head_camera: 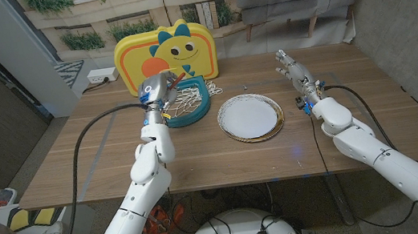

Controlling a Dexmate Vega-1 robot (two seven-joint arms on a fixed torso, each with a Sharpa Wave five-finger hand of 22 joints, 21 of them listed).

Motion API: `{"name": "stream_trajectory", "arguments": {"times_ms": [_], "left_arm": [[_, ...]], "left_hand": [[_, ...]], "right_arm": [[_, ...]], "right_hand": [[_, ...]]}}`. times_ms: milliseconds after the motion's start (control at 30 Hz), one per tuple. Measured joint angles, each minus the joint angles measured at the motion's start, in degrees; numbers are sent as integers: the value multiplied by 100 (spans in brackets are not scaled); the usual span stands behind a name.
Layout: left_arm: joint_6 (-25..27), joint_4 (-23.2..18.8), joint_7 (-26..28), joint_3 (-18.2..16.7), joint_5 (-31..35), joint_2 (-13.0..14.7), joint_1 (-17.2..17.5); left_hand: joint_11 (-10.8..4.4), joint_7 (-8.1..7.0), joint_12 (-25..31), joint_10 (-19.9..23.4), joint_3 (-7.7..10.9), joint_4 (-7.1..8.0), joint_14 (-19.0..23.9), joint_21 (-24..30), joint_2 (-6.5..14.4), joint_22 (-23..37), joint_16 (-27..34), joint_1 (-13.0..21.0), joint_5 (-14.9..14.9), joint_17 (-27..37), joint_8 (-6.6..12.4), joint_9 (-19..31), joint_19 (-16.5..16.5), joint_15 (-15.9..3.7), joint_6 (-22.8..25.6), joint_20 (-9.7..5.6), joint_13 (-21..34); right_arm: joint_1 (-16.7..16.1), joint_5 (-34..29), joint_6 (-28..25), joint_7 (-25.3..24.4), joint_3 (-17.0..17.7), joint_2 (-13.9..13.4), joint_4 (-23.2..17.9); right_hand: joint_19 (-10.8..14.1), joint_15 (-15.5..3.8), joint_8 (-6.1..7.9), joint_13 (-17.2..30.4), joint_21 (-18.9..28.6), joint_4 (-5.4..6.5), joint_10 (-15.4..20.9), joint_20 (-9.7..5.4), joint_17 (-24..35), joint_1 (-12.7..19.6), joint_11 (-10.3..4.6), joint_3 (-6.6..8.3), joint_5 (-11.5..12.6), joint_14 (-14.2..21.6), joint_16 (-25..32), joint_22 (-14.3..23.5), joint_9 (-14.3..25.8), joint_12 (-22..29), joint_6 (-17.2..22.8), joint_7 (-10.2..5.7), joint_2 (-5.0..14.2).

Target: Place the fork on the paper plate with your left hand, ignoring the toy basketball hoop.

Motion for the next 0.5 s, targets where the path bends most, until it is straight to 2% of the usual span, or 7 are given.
{"name": "stream_trajectory", "arguments": {"times_ms": [500], "left_arm": [[-237, 119, 23, 58, -118, -4, -81]], "left_hand": [[-11, 23, -5, 11, -24, -24, -4, 96, 0, -26, 0, 0, 0, 0, -23, 0, -21, 4, 23, 22, 29]], "right_arm": [[22, -7, -42, 18, 2, -4, -8]], "right_hand": [[0, 0, 0, 0, 0, 0, 0, 0, 1, 0, 0, 0, 0, 0, 0, 0, 0, 0, 16, 16, 0]]}}
